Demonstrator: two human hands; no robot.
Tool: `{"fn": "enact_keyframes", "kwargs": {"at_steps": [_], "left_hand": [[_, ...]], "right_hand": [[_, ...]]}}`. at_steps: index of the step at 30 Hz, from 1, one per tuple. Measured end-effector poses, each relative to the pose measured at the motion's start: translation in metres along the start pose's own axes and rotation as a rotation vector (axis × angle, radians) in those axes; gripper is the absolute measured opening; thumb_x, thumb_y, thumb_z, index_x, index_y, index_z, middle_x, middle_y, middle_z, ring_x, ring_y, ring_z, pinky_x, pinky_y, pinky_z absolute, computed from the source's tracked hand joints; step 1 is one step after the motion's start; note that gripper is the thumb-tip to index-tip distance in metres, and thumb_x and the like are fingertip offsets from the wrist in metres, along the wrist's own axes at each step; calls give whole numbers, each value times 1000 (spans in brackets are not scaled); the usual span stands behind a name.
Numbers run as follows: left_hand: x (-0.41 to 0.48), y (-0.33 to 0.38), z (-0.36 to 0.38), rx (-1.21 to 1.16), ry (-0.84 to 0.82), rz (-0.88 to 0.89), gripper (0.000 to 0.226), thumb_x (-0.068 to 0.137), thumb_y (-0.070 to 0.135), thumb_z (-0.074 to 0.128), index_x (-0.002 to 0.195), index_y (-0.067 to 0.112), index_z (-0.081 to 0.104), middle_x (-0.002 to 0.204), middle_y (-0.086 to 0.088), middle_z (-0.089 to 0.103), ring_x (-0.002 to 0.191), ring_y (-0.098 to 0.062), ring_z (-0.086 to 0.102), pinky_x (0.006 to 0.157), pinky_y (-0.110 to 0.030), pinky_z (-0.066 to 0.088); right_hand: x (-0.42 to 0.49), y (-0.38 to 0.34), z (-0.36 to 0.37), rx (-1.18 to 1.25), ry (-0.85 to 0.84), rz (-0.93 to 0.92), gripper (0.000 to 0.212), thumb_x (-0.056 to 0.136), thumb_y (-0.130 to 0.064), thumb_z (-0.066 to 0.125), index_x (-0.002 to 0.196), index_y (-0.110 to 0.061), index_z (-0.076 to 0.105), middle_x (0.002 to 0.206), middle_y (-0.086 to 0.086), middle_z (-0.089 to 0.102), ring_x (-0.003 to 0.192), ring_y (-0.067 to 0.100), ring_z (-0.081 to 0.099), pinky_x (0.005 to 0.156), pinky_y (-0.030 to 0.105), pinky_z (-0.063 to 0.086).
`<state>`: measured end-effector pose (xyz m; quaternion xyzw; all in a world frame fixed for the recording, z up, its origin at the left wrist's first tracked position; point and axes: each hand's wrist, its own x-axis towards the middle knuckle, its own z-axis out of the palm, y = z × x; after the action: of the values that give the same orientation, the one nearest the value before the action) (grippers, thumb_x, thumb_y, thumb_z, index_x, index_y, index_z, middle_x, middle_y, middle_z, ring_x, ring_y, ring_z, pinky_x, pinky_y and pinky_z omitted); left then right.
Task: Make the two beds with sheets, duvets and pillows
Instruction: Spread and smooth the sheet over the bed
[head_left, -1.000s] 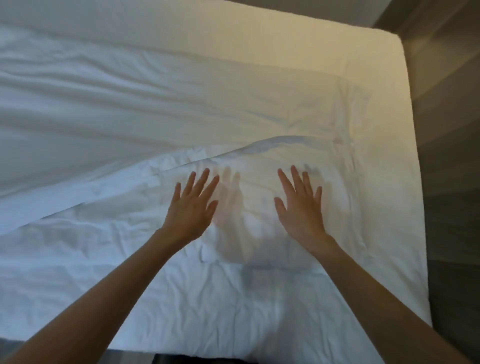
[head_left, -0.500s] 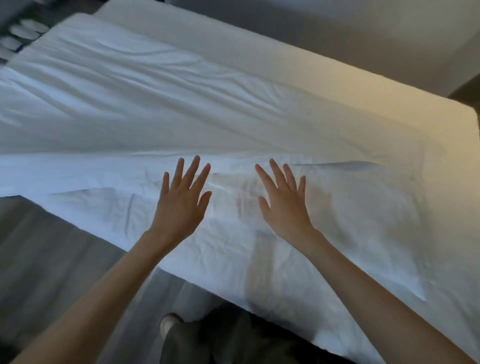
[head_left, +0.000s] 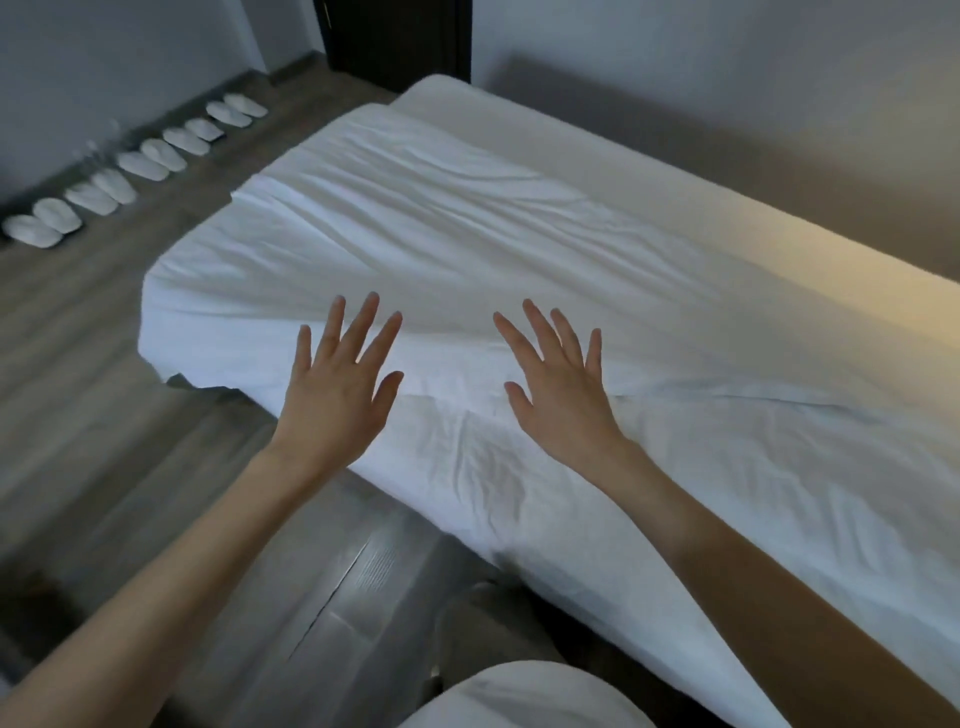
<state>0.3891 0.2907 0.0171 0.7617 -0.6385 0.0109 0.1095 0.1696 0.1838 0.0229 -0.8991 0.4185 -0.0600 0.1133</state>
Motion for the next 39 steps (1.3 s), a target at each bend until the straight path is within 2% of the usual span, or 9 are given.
{"fn": "enact_keyframes", "kwargs": {"at_steps": [4, 8, 14, 17, 20, 23, 31, 35, 39], "left_hand": [[11, -70, -18, 12, 66, -50, 59, 99, 34, 45, 153, 19, 27, 162, -6, 12, 149, -32, 3, 115, -60, 13], [32, -145, -28, 38, 104, -82, 54, 102, 35, 41, 152, 18, 30, 162, -6, 16, 149, -34, 8, 114, -61, 15], [85, -258, -50, 127, 65, -84, 60, 95, 30, 56, 150, 14, 36, 159, -10, 24, 146, -38, 18, 109, -65, 22], [109, -312, -68, 160, 57, -100, 54, 100, 34, 46, 149, 14, 36, 159, -10, 25, 146, -37, 19, 109, -64, 25], [128, -365, -83, 143, 54, -136, 58, 97, 41, 35, 149, 16, 36, 158, -8, 27, 145, -37, 22, 108, -64, 26], [143, -419, -90, 129, 89, -146, 53, 100, 34, 49, 149, 16, 37, 158, -9, 28, 146, -37, 20, 109, -63, 24], [169, -579, -107, 69, 48, -61, 59, 97, 34, 47, 152, 19, 30, 161, -5, 18, 149, -31, 10, 115, -59, 15], [184, -663, -136, 53, 16, 51, 58, 98, 34, 48, 152, 20, 30, 161, -4, 18, 149, -31, 9, 115, -58, 13], [210, -721, -164, 59, 2, 145, 57, 99, 35, 45, 152, 22, 29, 162, -2, 15, 150, -30, 6, 116, -57, 10]], "right_hand": [[55, -52, 7, -9, 14, -100, 71, 99, -25, 47, 155, -33, 5, 164, 1, -2, 150, 26, -4, 118, 58, -3], [119, -98, 21, -26, 18, -160, 70, 99, -24, 46, 156, -32, 5, 164, 2, -1, 150, 26, -3, 118, 58, -2], [239, -178, 37, -27, -13, -222, 71, 99, -24, 46, 156, -31, 4, 164, 3, -3, 150, 26, -4, 118, 59, -2], [297, -224, 37, -23, 7, -244, 71, 99, -24, 46, 156, -31, 4, 164, 3, -3, 150, 26, -4, 118, 59, -2], [345, -269, 36, -21, 29, -269, 70, 99, -24, 47, 156, -30, 8, 164, 3, 0, 150, 27, -1, 118, 59, 0], [387, -309, 45, -33, 30, -282, 69, 99, -24, 48, 156, -30, 11, 163, 3, 3, 150, 27, 0, 118, 60, 1], [464, -426, 98, -25, 51, -124, 68, 98, -28, 50, 155, -31, 13, 163, 2, 3, 150, 27, 1, 117, 58, 0], [479, -493, 111, -59, 107, -28, 71, 93, -25, 61, 153, -27, 23, 162, 7, 15, 148, 33, 15, 114, 64, 12], [495, -544, 107, -47, 138, 68, 71, 92, -21, 62, 153, -26, 26, 161, 9, 17, 148, 35, 15, 113, 63, 18]]}}
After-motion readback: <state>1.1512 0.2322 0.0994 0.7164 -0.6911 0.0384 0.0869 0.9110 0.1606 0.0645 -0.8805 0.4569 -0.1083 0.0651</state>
